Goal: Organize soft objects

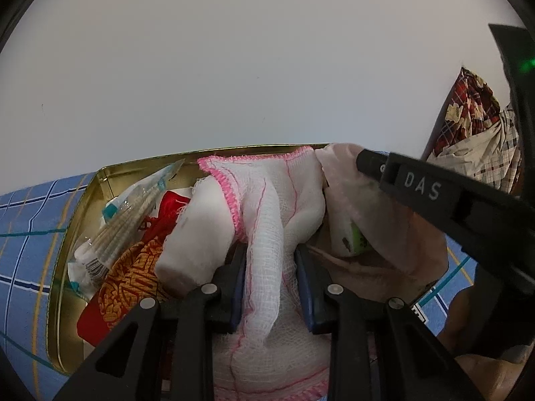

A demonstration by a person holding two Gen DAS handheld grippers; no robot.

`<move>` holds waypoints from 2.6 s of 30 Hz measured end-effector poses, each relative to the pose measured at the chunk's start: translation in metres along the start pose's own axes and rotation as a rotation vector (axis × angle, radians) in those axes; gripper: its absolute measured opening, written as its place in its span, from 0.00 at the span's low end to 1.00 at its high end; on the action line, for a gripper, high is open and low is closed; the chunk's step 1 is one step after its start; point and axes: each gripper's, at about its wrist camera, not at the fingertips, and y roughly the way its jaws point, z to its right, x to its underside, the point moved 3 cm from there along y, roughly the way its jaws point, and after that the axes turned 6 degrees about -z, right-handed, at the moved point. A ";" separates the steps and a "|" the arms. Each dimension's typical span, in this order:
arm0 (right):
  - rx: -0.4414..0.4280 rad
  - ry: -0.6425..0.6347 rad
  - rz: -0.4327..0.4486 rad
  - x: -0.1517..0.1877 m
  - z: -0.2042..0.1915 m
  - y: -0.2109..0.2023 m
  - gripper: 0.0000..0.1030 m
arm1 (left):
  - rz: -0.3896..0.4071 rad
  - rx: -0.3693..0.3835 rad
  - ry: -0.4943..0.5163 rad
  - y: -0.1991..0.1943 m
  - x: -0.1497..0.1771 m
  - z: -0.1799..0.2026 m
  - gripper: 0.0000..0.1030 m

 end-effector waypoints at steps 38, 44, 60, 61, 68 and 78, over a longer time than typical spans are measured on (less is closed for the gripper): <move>0.038 0.145 0.348 0.024 0.011 -0.084 1.00 | 0.287 -0.255 0.019 -0.088 0.034 -0.049 0.86; 0.103 0.104 0.400 0.041 0.007 -0.102 1.00 | 0.307 -0.269 0.020 -0.103 0.048 -0.055 0.86; 0.208 0.024 0.484 0.066 -0.001 -0.137 1.00 | 0.336 -0.315 -0.025 -0.127 0.064 -0.081 0.87; 0.209 0.020 0.487 0.067 -0.002 -0.138 1.00 | 0.339 -0.314 -0.028 -0.127 0.064 -0.082 0.87; 0.228 -0.036 0.496 0.074 -0.014 -0.145 1.00 | 0.353 -0.306 -0.033 -0.130 0.065 -0.084 0.88; 0.182 -0.061 0.469 0.081 -0.020 -0.147 1.00 | 0.374 -0.318 -0.031 -0.134 0.069 -0.082 0.93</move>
